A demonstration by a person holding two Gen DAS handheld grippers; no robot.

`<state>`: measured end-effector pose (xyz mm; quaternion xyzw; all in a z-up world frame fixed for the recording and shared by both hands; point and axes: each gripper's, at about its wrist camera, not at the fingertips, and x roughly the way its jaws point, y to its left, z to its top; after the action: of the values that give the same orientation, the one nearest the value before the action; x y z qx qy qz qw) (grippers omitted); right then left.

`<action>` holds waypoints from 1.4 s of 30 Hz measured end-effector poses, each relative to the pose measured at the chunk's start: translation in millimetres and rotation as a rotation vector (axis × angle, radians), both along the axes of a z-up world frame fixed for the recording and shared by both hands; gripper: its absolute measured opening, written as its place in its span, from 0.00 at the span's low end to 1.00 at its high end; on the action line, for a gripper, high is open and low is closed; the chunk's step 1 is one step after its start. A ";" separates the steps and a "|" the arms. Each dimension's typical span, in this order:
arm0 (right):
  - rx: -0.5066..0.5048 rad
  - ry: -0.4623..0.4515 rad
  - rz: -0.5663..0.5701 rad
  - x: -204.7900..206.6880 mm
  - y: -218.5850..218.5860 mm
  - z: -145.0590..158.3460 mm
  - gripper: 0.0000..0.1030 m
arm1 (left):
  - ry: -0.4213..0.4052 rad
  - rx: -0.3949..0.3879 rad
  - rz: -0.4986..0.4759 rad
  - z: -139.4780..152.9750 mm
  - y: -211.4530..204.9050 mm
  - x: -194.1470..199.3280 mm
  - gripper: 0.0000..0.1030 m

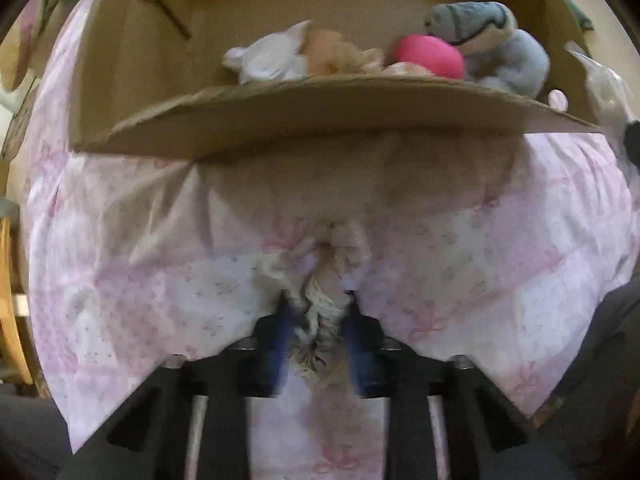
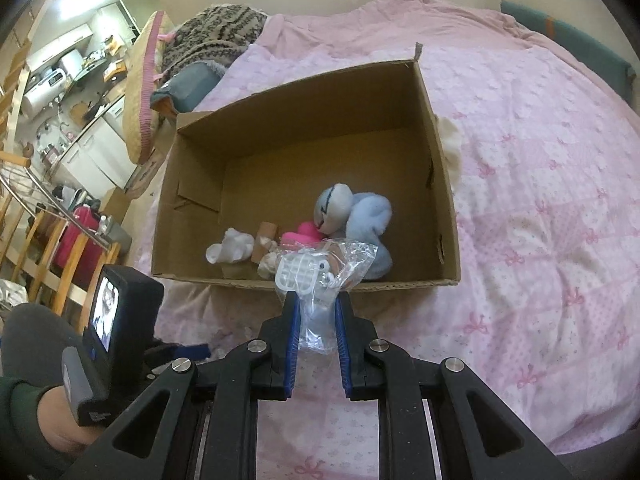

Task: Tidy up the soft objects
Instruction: 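Carry the plastic bag and brown scrunchie over the box with both grippers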

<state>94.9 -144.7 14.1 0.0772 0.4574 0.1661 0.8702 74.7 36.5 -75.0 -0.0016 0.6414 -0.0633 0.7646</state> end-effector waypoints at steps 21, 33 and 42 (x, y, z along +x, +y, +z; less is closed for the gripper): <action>0.074 -0.075 0.000 10.9 -8.4 39.1 0.18 | -0.496 -0.101 0.083 169.4 23.3 -14.3 0.14; 0.091 -0.169 0.011 63.8 2.2 47.9 0.18 | -0.666 0.005 0.047 188.5 5.6 55.3 0.14; 0.074 -0.108 -0.031 68.1 -2.8 6.9 0.18 | -0.588 -0.039 0.069 119.9 18.9 65.9 0.14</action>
<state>163.0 -147.5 21.0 0.1070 0.4022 0.1734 0.8926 140.6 55.4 44.9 -0.0198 0.3905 -0.0472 0.9192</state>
